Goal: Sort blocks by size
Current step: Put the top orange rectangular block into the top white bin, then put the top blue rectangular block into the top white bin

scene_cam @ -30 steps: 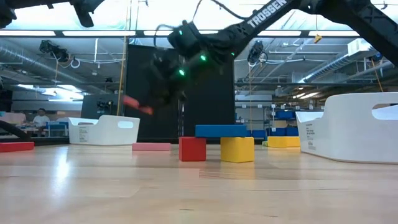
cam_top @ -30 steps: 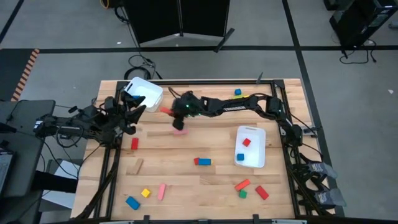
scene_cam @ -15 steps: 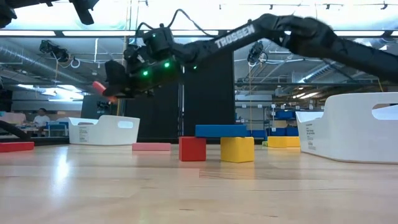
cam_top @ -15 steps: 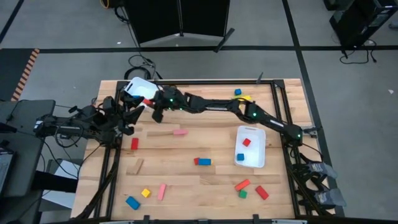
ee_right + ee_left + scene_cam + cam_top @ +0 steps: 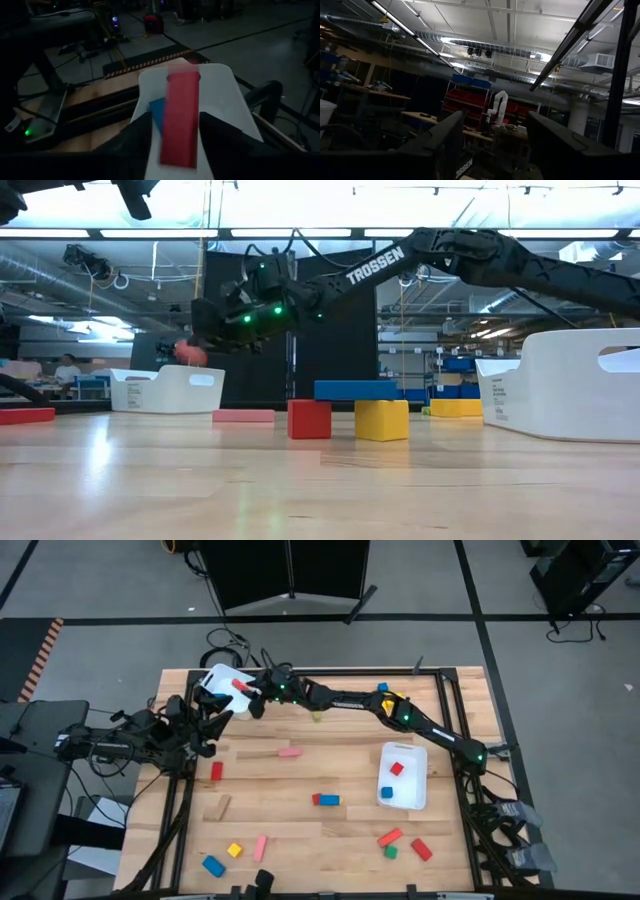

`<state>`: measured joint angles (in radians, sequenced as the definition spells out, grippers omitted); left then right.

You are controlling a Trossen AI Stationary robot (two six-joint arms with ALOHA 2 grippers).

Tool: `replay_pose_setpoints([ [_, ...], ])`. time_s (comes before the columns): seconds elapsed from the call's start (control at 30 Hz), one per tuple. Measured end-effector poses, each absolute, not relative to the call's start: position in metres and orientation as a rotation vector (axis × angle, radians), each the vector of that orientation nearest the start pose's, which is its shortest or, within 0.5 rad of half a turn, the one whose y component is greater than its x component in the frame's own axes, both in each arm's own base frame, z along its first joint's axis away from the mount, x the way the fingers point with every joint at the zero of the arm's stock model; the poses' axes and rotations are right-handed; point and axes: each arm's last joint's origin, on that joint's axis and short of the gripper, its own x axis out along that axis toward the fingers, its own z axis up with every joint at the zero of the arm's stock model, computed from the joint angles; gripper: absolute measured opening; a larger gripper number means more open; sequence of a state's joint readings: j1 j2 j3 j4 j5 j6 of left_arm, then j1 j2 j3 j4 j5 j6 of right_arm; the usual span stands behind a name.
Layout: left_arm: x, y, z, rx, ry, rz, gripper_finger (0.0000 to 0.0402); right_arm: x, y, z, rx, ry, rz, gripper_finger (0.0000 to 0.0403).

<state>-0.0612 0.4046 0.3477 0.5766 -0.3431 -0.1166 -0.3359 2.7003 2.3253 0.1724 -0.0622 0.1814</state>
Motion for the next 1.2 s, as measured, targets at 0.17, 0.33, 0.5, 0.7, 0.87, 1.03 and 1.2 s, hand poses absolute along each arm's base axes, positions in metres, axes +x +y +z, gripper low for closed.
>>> replay_pose_setpoints([
  [0.17, 0.108, 0.003, 0.3, -0.218, -0.52, 0.246, 0.0224, 0.569, -0.199, 0.164, 0.2, 0.184, -0.27, 0.0241],
  [0.33, 0.109, 0.003, 0.299, -0.232, -0.512, 0.243, 0.0224, 0.564, -0.205, 0.185, 0.155, 0.155, -0.289, 0.0244],
  [0.5, 0.11, 0.003, 0.298, -0.231, -0.501, 0.243, 0.0224, 0.56, -0.189, 0.227, 0.08, 0.065, -0.265, 0.0205],
  [0.7, 0.11, 0.003, 0.298, -0.23, -0.494, 0.244, 0.0224, 0.534, -0.159, 0.241, -0.015, 0.047, -0.306, 0.0164],
  [0.87, 0.112, 0.003, 0.293, -0.221, -0.445, 0.252, 0.0224, 0.465, -0.141, 0.251, -0.005, -0.062, -0.36, 0.0156],
  [1.03, 0.118, 0.004, 0.287, -0.215, -0.375, 0.309, 0.0223, 0.387, -0.115, 0.253, 0.006, -0.066, -0.407, 0.0156],
  [1.2, 0.131, 0.004, 0.277, -0.207, -0.291, 0.341, 0.0224, 0.323, -0.085, 0.257, -0.003, -0.05, -0.413, 0.0156],
])
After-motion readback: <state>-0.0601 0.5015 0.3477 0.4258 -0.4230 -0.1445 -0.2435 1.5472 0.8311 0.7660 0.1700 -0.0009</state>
